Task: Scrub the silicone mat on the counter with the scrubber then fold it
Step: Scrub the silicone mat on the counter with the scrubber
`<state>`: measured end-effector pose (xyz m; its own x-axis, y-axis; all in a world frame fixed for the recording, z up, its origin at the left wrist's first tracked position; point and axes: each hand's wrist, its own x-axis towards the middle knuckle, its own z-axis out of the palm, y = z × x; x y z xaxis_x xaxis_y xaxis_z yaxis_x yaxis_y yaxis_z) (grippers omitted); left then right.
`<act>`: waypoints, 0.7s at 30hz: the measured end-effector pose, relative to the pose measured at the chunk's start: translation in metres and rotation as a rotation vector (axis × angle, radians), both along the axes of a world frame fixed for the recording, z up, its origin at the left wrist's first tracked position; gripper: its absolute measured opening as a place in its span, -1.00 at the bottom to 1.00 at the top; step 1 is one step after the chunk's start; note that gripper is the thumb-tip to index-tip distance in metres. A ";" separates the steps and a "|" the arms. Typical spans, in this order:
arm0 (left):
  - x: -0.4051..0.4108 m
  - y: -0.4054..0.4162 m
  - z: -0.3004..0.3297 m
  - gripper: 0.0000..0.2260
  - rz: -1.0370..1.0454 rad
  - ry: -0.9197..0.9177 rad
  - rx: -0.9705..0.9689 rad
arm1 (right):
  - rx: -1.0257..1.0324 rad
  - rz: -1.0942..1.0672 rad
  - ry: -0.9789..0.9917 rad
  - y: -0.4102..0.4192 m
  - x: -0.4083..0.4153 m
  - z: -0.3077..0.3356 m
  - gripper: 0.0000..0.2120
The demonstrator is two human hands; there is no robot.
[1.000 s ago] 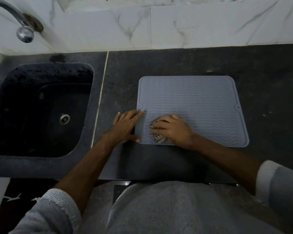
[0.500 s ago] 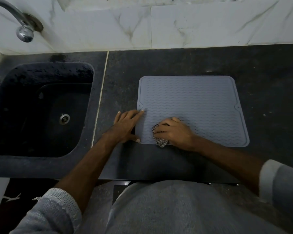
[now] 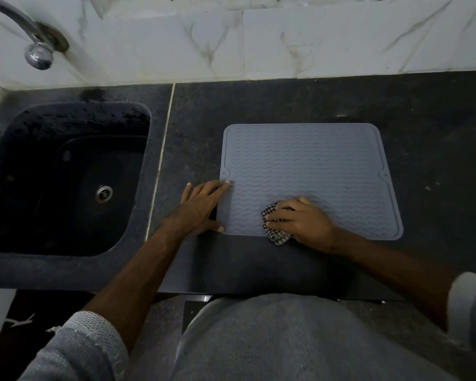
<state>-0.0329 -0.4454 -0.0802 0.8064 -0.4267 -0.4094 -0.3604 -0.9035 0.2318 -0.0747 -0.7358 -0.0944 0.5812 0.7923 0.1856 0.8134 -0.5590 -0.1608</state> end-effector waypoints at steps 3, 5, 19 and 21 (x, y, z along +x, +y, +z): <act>0.002 -0.001 0.001 -0.02 0.006 0.007 0.011 | 0.081 -0.068 0.101 -0.001 -0.001 0.003 -0.56; 0.004 -0.002 0.002 -0.09 0.025 0.023 0.021 | 0.211 -0.149 0.193 -0.006 -0.001 0.007 -0.62; 0.088 -0.223 0.031 -0.11 -0.208 0.034 -0.099 | 0.612 -0.909 0.339 -0.178 0.044 0.038 -0.53; 0.103 -0.258 0.028 -0.04 -0.258 0.029 -0.082 | 0.560 -0.911 0.313 -0.192 0.058 0.044 -0.56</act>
<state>0.0699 -0.7038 -0.0521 0.6552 -0.6491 -0.3864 -0.5680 -0.7606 0.3145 -0.0169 -0.9274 -0.0507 0.9864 -0.1043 0.1272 0.0156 -0.7107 -0.7033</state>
